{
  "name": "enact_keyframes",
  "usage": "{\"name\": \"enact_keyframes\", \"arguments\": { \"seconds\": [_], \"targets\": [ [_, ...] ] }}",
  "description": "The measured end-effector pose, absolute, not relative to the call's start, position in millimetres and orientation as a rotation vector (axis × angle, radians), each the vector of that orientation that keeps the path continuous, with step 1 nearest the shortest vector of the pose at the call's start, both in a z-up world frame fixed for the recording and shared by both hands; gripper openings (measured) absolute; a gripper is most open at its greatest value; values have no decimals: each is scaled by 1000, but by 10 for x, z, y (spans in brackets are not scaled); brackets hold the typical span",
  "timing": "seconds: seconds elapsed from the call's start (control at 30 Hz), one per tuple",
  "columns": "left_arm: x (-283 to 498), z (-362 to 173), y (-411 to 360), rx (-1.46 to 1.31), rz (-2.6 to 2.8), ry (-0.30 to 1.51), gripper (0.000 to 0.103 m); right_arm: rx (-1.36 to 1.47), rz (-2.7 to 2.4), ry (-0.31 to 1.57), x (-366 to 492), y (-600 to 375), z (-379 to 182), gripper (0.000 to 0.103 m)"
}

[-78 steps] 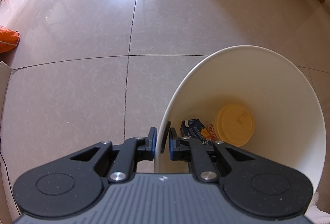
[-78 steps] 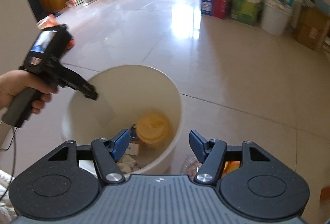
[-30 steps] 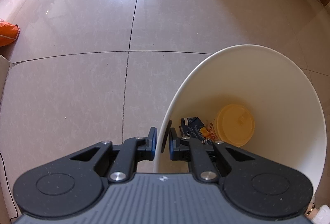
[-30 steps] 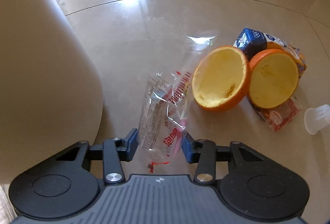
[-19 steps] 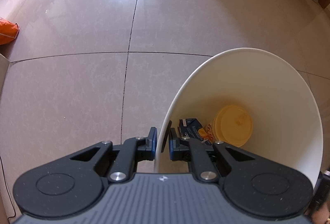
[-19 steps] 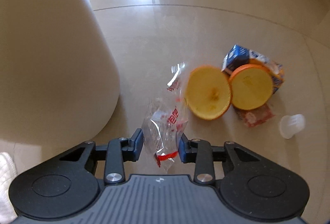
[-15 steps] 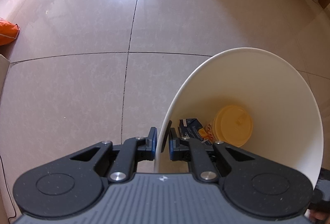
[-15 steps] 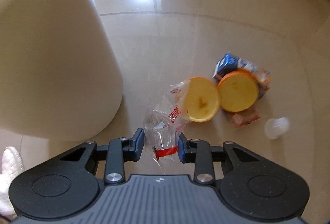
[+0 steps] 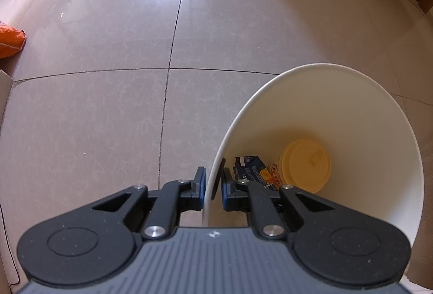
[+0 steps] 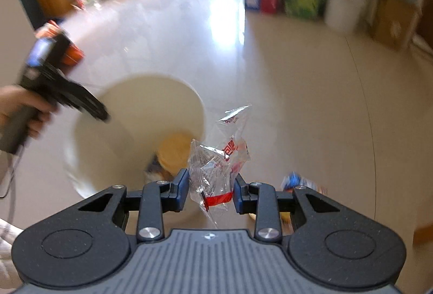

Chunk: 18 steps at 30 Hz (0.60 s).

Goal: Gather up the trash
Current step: 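Carry the plastic bag over the bin and release it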

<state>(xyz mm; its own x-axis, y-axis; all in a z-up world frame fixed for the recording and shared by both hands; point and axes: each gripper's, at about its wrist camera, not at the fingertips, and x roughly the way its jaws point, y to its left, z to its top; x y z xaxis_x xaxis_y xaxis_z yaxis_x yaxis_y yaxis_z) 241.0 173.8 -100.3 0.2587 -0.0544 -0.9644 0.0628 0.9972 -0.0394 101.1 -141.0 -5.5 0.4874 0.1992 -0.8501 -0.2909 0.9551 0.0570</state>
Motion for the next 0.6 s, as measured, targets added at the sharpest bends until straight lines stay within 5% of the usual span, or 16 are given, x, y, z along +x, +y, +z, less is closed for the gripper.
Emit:
{"name": "enact_keyframes", "arguments": {
  "seconds": [0.23,0.33,0.6],
  "targets": [
    [2424,-1001,1727,7,-79,1309,9,-117,412,960,1101,-1016,132,39],
    [2427,-998,1730,8,-79,1309,9,-129,431,955,1115,-900,36,58],
    [2425,-999,1730,8,-79,1309,9,-133,418,961,989,-933,24,65]
  ]
}}
